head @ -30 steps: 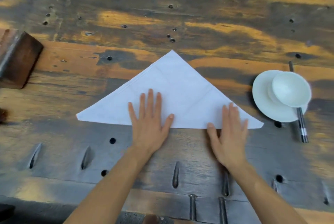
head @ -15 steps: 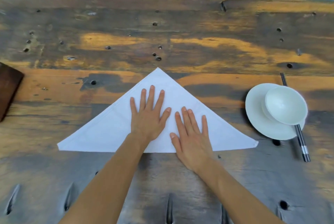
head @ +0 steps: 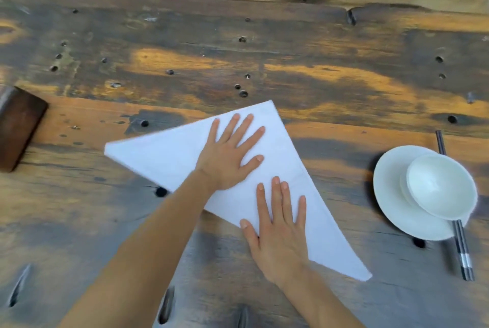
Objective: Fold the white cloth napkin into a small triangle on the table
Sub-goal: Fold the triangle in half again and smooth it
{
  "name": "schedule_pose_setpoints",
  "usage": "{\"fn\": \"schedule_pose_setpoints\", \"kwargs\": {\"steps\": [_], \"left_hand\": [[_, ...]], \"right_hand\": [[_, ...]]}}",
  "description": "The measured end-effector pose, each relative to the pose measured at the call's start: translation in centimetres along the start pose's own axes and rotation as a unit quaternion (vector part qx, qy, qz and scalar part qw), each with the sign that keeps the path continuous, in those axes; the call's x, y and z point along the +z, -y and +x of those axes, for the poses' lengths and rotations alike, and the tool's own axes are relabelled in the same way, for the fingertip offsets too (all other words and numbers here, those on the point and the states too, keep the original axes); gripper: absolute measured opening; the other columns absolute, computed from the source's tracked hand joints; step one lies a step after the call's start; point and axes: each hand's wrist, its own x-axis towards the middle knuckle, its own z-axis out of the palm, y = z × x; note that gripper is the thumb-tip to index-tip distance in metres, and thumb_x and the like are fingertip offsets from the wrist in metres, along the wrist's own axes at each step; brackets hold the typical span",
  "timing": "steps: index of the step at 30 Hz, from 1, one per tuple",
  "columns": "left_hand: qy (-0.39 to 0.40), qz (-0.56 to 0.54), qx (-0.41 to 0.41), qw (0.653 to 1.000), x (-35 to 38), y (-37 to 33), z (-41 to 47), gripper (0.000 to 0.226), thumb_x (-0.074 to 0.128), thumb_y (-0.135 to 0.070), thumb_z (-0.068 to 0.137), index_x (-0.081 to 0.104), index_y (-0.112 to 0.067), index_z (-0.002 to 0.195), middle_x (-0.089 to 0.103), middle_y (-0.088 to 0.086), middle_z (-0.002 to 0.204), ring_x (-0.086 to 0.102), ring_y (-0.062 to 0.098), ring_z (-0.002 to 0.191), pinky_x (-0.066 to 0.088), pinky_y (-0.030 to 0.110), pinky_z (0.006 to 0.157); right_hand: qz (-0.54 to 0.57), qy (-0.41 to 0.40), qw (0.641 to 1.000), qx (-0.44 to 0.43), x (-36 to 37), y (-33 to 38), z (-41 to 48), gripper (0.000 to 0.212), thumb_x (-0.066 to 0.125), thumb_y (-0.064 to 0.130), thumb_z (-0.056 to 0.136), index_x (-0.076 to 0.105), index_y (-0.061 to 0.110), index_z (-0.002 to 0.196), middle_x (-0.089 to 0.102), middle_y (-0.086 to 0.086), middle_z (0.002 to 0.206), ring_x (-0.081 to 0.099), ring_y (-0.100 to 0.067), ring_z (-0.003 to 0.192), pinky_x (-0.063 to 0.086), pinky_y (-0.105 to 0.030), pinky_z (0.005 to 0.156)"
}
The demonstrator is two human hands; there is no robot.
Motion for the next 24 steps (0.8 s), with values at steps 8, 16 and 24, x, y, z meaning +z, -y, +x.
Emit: {"fn": "schedule_pose_setpoints", "kwargs": {"steps": [8,16,24], "left_hand": [[0.019,0.045,0.223,0.973,-1.9,1.2,6.5,0.064,0.022,-0.062,0.106,0.009,-0.038,0.164,0.001,-0.002,0.174,-0.003,0.026,0.160,0.002,0.059,0.126],[-0.065,0.067,0.178,0.980,-2.8,-0.5,4.4,0.057,0.028,-0.047,0.110,0.024,-0.026,0.163,0.016,0.009,0.172,0.013,0.030,0.159,0.012,0.058,0.126],[-0.014,-0.036,-0.034,0.999,0.5,-5.3,-10.2,0.070,0.028,-0.065,0.104,0.020,-0.030,0.164,0.009,0.006,0.173,0.005,0.032,0.160,0.014,0.062,0.124]], "right_hand": [[0.014,0.010,1.000,-0.003,0.6,2.1,-1.7,0.078,0.028,0.063,0.101,0.018,0.015,0.161,0.007,-0.019,0.169,0.008,-0.038,0.155,0.011,-0.062,0.119],[0.053,0.024,0.998,-0.010,-0.1,1.6,-1.7,0.081,0.022,0.067,0.102,0.013,0.014,0.162,-0.001,-0.017,0.169,-0.004,-0.033,0.156,0.002,-0.061,0.121],[0.073,0.032,0.997,0.003,-2.0,-3.6,-3.6,0.072,0.025,0.058,0.104,0.009,0.018,0.163,-0.007,-0.005,0.171,-0.009,-0.020,0.157,-0.007,-0.061,0.122]]}}
